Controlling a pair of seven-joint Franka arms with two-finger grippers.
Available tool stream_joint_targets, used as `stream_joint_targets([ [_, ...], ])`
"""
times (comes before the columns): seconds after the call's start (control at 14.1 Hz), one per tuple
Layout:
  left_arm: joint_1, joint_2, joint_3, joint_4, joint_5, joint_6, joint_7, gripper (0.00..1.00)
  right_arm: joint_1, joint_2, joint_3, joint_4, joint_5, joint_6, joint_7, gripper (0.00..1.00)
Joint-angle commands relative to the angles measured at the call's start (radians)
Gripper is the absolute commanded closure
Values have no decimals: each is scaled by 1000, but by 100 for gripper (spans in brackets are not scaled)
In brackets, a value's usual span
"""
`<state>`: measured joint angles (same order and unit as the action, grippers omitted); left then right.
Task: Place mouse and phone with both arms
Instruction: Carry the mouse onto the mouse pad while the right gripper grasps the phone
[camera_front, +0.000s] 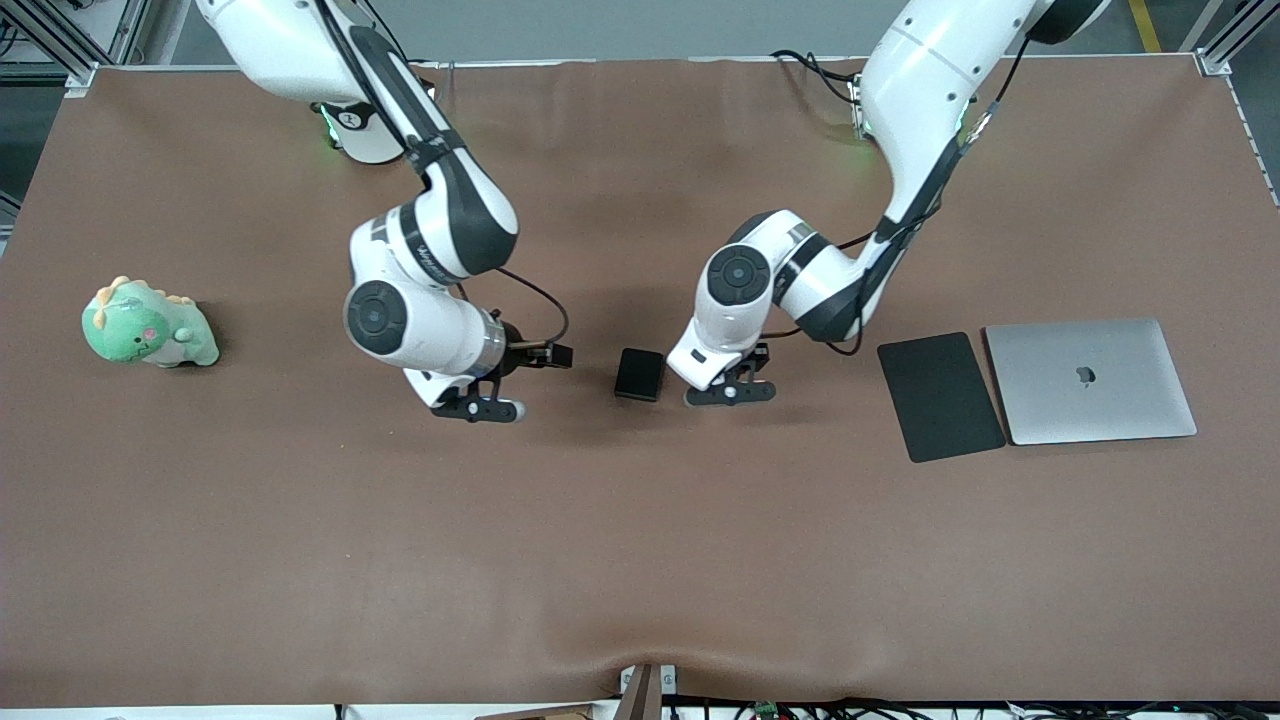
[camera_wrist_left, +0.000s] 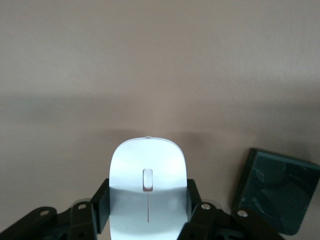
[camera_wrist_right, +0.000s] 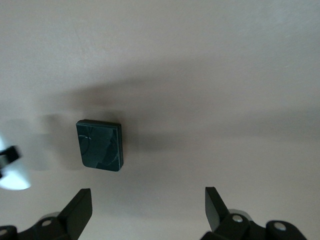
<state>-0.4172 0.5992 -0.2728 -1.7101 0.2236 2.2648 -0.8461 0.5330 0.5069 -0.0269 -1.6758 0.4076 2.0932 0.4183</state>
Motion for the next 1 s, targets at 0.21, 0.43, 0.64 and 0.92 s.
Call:
stream_joint_targets([
  [0.21,156,-131,-32,-23,-3,-168,116,46,125,212,-13,241,-36,-4,216,0],
  [0.43,265,-174,-42,-38,-3,-212,255,46,156,303,-12,353,-128,-5,235,0],
  [0.64,369,-196,-48,-72,-3,-217,381,46,169,386,-15,451,-136,-10,237,0],
  [0.92,460,-182,-48,-112,10,-194,458,46,191,412,-13,456,-228,-6,341,0],
])
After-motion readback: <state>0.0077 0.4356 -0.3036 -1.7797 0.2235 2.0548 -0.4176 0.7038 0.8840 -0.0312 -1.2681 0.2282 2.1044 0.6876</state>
